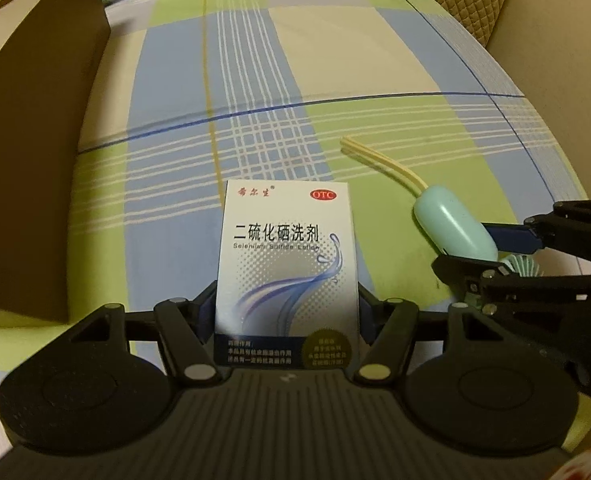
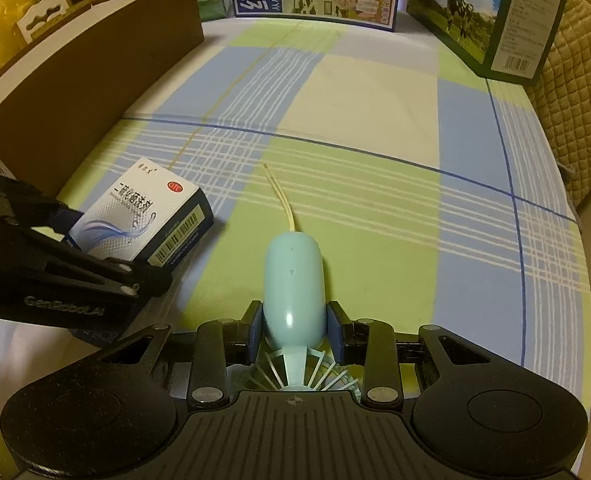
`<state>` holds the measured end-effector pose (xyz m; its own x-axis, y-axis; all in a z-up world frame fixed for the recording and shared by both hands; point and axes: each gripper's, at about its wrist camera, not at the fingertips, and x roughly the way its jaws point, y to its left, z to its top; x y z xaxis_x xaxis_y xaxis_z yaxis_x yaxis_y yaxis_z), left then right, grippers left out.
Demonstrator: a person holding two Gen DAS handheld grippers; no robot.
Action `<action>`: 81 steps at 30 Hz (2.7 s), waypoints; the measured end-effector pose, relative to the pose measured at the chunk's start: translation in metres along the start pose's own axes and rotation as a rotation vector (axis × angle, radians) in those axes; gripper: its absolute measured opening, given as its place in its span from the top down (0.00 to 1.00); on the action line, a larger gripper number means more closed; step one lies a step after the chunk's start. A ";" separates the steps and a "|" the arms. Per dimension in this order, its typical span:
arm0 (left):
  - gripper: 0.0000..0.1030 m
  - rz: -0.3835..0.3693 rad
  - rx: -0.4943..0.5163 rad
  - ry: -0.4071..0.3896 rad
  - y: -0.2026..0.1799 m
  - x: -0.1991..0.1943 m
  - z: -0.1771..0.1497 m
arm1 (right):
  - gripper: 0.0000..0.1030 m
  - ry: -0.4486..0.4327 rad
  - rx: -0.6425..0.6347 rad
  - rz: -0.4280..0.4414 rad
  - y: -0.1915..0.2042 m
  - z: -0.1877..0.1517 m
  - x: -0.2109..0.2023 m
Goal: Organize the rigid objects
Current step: 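Lift the fan and medicine box and carry both over the shoebox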
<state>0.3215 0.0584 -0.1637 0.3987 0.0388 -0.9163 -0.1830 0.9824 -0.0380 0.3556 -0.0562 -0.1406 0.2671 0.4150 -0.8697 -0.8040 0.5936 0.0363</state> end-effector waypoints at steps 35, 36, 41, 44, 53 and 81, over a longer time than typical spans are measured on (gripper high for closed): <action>0.41 0.018 -0.022 -0.183 0.019 -0.086 -0.006 | 0.71 -0.176 0.037 0.091 0.032 0.022 -0.069; 0.41 0.021 -0.025 -0.191 0.021 -0.090 -0.006 | 0.71 -0.182 0.037 0.098 0.034 0.025 -0.072; 0.41 0.042 -0.048 -0.247 0.038 -0.117 -0.006 | 0.71 -0.221 0.032 0.153 0.053 0.042 -0.089; 0.41 0.058 -0.070 -0.286 0.053 -0.136 -0.007 | 0.71 -0.247 0.021 0.190 0.067 0.054 -0.097; 0.41 0.149 -0.119 -0.357 0.111 -0.181 -0.008 | 0.71 -0.296 -0.016 0.295 0.123 0.100 -0.103; 0.41 0.233 -0.137 -0.275 0.296 -0.143 0.052 | 0.71 -0.220 0.063 0.296 0.227 0.240 0.004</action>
<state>0.2571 0.3528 -0.0230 0.5554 0.3239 -0.7659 -0.4082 0.9086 0.0883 0.3013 0.2457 -0.0174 0.1411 0.7091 -0.6909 -0.8308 0.4643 0.3069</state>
